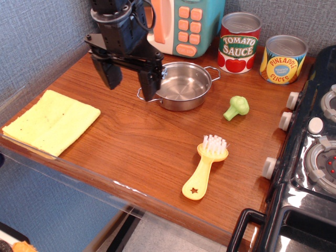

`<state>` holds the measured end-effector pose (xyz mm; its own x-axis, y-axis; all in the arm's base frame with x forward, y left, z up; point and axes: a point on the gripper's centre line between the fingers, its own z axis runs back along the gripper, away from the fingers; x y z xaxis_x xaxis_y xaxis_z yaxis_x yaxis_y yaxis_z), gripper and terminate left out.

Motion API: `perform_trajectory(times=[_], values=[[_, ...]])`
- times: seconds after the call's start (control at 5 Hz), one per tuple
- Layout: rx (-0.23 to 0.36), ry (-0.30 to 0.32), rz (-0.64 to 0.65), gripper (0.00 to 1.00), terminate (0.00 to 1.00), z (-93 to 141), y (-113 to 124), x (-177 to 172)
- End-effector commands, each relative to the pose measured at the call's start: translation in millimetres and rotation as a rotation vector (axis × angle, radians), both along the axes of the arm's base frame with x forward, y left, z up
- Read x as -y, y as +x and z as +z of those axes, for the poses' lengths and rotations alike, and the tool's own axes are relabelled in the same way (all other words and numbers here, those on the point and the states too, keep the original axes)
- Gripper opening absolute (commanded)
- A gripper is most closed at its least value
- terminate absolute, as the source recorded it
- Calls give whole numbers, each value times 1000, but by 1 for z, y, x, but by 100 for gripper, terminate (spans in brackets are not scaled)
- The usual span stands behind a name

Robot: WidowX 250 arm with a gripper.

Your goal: Move the yellow brush to the front right corner of the table.

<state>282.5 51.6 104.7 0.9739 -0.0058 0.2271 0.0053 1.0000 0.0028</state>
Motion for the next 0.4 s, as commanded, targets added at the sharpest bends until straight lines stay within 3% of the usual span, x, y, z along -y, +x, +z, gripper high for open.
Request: perform_trajectory(times=[0.0,0.2], values=[[-20,83,-20,100,0,3,-8,-14],[-20,83,-20,100,100,3,-8,-14]])
